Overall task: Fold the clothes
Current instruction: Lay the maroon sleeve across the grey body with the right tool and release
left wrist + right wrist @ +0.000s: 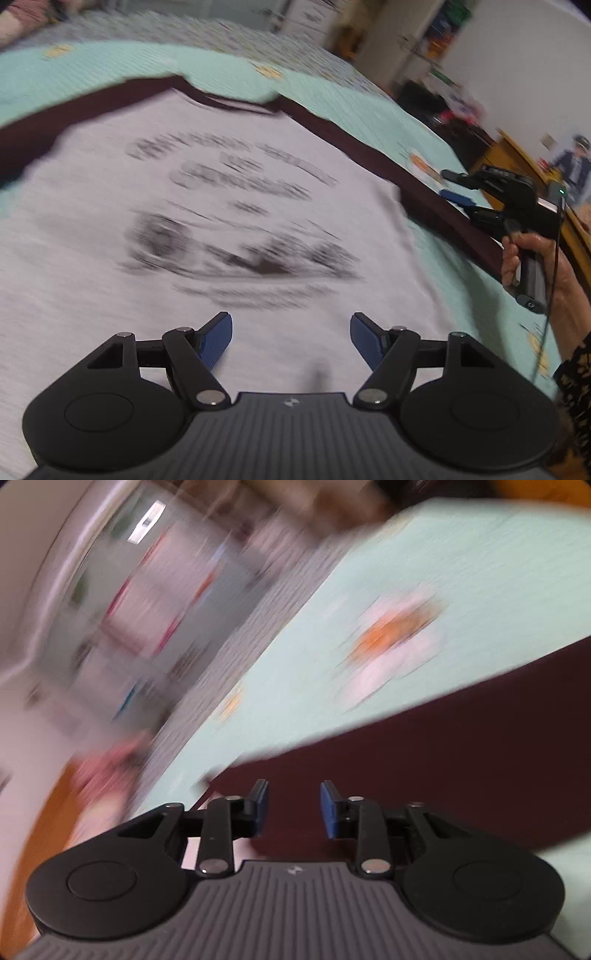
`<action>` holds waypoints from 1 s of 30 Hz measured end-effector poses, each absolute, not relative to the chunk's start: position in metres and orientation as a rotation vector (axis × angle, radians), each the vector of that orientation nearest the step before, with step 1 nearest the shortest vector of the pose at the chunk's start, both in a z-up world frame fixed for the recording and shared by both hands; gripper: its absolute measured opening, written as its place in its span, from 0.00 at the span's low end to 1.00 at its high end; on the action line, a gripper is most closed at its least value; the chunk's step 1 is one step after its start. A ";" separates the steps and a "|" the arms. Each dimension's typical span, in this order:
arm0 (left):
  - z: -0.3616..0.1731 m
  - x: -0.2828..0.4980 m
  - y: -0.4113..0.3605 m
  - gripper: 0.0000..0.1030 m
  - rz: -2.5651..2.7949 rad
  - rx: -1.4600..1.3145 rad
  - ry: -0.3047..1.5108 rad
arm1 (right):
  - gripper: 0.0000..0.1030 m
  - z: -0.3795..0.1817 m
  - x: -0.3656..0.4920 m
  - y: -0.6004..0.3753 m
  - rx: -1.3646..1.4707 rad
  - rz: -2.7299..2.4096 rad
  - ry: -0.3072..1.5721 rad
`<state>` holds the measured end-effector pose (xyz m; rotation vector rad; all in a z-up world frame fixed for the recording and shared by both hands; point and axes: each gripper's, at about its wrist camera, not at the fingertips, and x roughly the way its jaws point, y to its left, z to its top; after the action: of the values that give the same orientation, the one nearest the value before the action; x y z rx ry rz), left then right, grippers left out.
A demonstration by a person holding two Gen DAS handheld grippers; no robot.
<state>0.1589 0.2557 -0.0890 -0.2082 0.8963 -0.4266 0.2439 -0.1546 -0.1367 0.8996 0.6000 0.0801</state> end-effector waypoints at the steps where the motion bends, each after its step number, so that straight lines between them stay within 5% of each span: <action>1: -0.092 0.162 0.265 0.71 -0.397 -0.207 0.894 | 0.33 -0.148 0.261 -0.150 0.927 0.100 0.641; 3: -0.103 0.170 0.283 0.71 -0.331 -0.210 0.912 | 0.25 -0.175 0.294 -0.148 0.989 0.121 0.722; 4: -0.111 0.173 0.291 0.69 -0.311 -0.226 0.929 | 0.00 -0.188 0.301 -0.154 1.032 0.070 0.732; 7: -0.117 0.170 0.305 0.71 -0.354 -0.289 0.892 | 0.00 -0.204 0.292 -0.188 1.286 -0.119 0.538; 15: -0.121 0.155 0.288 0.83 -0.402 -0.146 0.809 | 0.15 -0.125 0.357 -0.074 0.825 0.091 0.690; 18: -0.125 0.153 0.287 0.89 -0.431 -0.127 0.786 | 0.15 -0.142 0.411 -0.044 0.749 0.085 0.802; 20: -0.127 0.154 0.289 0.93 -0.455 -0.135 0.781 | 0.00 -0.158 0.431 -0.037 0.762 0.064 0.831; 30: -0.129 0.159 0.311 0.93 -0.516 -0.300 0.787 | 0.10 -0.145 0.424 -0.006 0.739 0.013 0.747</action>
<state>0.1589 0.3112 -0.1286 -0.2997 0.7866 -0.5157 0.4239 -0.0057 -0.1449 0.7389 0.7470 0.0126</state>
